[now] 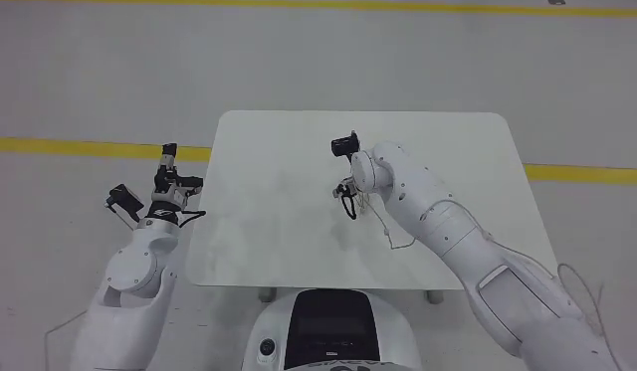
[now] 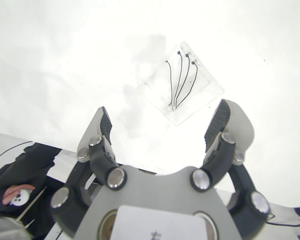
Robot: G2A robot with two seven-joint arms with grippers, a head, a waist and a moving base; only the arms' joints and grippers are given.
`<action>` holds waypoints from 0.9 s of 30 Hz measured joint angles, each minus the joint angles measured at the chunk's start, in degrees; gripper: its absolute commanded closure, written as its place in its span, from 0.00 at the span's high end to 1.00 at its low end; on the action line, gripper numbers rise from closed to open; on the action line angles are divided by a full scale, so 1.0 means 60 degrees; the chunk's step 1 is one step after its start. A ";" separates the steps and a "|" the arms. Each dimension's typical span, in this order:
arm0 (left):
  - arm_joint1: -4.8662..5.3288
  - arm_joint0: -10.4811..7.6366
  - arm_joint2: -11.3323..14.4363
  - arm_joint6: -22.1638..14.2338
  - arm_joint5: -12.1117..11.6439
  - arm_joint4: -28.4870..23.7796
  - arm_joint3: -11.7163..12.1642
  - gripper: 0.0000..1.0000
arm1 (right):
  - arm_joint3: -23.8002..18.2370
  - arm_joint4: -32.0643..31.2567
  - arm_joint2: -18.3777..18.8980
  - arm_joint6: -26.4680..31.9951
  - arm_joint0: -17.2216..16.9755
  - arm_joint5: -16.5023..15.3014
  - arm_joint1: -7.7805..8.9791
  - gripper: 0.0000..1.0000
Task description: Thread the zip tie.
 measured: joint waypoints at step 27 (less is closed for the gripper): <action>0.0000 0.0000 0.0000 0.0000 0.0000 0.0000 0.0000 1.00 | 0.0200 -0.0496 -0.0057 -0.0571 -0.0270 -0.0283 -0.0068 0.84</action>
